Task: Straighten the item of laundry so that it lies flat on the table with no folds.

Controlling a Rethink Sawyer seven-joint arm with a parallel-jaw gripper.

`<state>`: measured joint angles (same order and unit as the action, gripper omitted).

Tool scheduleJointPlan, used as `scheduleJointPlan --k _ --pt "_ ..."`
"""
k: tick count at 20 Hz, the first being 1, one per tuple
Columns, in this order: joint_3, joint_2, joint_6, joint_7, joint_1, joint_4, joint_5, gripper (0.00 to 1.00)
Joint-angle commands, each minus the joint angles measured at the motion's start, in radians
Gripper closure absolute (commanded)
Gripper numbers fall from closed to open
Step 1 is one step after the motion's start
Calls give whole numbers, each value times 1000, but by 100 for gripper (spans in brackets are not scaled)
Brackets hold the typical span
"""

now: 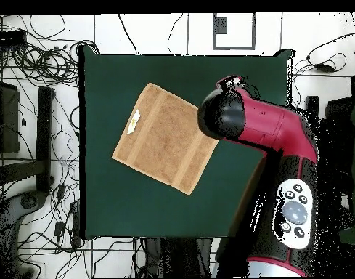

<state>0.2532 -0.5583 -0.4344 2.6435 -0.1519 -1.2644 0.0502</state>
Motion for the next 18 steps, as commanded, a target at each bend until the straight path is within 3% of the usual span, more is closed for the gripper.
scheduleJointPlan --k 1,18 --pt "-207 -33 82 -276 -24 -101 151 0" --pt "-278 -39 -48 -214 -68 -17 229 0"
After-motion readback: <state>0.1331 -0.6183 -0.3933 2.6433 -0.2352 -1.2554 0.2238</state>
